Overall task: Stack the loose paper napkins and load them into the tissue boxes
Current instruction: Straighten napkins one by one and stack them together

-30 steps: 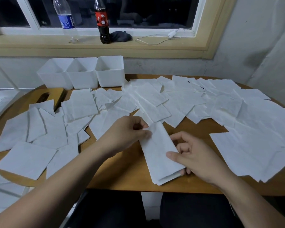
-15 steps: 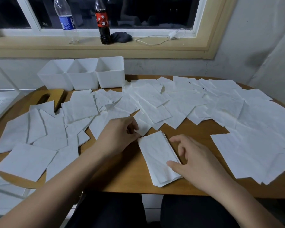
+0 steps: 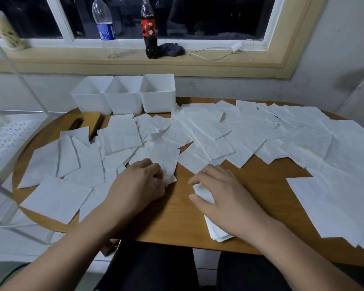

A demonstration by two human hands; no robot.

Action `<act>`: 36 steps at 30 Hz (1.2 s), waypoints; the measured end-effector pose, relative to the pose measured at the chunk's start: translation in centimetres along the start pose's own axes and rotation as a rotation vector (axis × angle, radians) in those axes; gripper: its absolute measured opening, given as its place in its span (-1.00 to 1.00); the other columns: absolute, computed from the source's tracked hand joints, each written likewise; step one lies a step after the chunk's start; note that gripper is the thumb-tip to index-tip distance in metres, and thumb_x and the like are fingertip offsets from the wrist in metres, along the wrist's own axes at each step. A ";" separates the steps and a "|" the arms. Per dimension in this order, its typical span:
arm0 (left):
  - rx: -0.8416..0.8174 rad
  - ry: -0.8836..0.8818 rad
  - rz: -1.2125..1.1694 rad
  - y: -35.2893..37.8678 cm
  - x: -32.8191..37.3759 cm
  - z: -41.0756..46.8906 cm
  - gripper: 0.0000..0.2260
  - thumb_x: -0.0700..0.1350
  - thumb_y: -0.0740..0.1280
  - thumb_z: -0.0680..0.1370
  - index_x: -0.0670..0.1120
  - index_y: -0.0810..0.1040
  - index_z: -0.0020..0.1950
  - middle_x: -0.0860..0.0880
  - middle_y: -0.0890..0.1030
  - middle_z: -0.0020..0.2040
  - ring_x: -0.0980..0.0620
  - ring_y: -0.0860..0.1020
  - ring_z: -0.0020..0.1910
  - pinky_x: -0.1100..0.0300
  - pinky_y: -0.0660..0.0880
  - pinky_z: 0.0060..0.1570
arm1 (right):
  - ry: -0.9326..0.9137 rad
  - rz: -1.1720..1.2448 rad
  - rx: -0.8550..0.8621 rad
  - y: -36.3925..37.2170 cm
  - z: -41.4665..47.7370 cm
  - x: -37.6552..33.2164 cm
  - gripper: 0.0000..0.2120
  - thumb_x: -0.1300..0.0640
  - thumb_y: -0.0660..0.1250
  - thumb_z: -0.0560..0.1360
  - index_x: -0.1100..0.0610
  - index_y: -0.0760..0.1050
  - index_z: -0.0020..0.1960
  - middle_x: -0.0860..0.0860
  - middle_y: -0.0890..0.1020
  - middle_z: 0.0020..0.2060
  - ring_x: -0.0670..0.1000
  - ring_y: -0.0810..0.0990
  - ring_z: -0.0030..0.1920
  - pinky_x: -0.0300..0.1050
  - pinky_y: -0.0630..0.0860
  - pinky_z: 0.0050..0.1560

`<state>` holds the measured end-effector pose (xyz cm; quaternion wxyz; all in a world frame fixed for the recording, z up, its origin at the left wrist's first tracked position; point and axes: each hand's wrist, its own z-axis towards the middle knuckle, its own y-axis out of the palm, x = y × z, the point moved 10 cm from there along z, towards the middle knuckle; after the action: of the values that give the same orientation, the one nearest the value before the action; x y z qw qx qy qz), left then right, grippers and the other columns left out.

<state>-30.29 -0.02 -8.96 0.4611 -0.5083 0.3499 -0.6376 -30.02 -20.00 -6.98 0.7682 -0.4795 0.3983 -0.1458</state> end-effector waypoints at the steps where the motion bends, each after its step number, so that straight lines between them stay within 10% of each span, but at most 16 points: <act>1: 0.002 0.001 0.013 0.0 0.0 -0.2 -0.83 0.07 0.53 0.49 0.08 0.65 0.02 0.14 0.56 -0.01 0.02 0.57 -0.05 0.10 0.51 -0.22 | -0.013 -0.009 -0.010 0.3 0.3 -0.3 -0.79 -0.08 0.38 0.65 -0.11 0.57 0.28 -0.26 0.50 0.15 -0.24 0.38 0.23 -0.36 0.25 0.30; 13: -0.119 -0.029 -0.416 -4.4 1.6 -1.9 -0.94 -0.05 0.51 0.58 0.09 0.69 -0.09 0.17 0.69 -0.19 0.19 0.63 -0.18 0.39 0.45 -0.23 | -0.019 -0.048 -0.008 0.8 3.2 -1.8 -0.35 -0.04 0.49 0.58 -0.12 0.31 0.59 -0.18 0.37 0.45 -0.11 0.36 0.45 -0.10 0.32 0.47; 20: -0.117 -0.085 -0.713 -6.0 1.8 -1.1 -0.80 0.16 0.44 0.64 0.06 0.71 0.08 0.02 0.73 0.00 -0.03 0.68 0.01 0.00 0.61 -0.07 | 0.020 0.225 0.066 -0.9 4.0 -1.8 -0.89 -0.12 0.37 0.68 -0.11 0.61 0.09 -0.22 0.65 -0.05 -0.18 0.56 0.07 -0.18 0.55 0.04; 24: -0.070 -0.160 -0.861 -6.1 1.2 -1.2 -0.53 0.37 0.43 0.49 0.09 0.67 0.23 0.11 0.72 0.16 0.08 0.69 0.18 0.23 0.67 0.02 | 0.070 0.478 0.123 -1.9 3.6 -0.8 -0.72 -0.05 0.41 0.67 0.00 0.49 -0.17 -0.05 0.46 -0.33 -0.15 0.41 -0.30 -0.27 0.36 -0.24; 30: -0.163 -0.239 -1.008 -4.6 1.6 -1.7 -0.76 0.11 0.54 0.51 0.09 0.73 0.14 -0.04 0.74 0.12 -0.11 0.70 0.15 -0.12 0.67 0.21 | 0.164 0.788 0.160 -2.8 2.8 0.8 -0.92 -0.06 0.43 0.66 -0.08 0.64 0.11 0.27 0.61 -0.24 0.35 0.52 -0.24 0.15 0.48 -0.17; 36: -0.099 -0.213 -1.038 -4.2 2.5 -1.4 -0.57 0.17 0.62 0.43 -0.15 0.70 0.05 -0.30 0.67 0.05 -0.35 0.63 0.10 -0.25 0.60 0.06 | 0.137 0.718 0.297 -4.5 1.5 1.0 -0.69 -0.02 0.38 0.69 0.10 0.47 -0.16 -0.02 0.34 -0.41 -0.07 0.29 -0.36 -0.20 0.29 -0.31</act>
<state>-32.82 -1.00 -4.66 0.0935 -0.6977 0.0333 -0.7095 -27.55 -21.86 -3.28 0.8029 -0.1825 0.5657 0.0446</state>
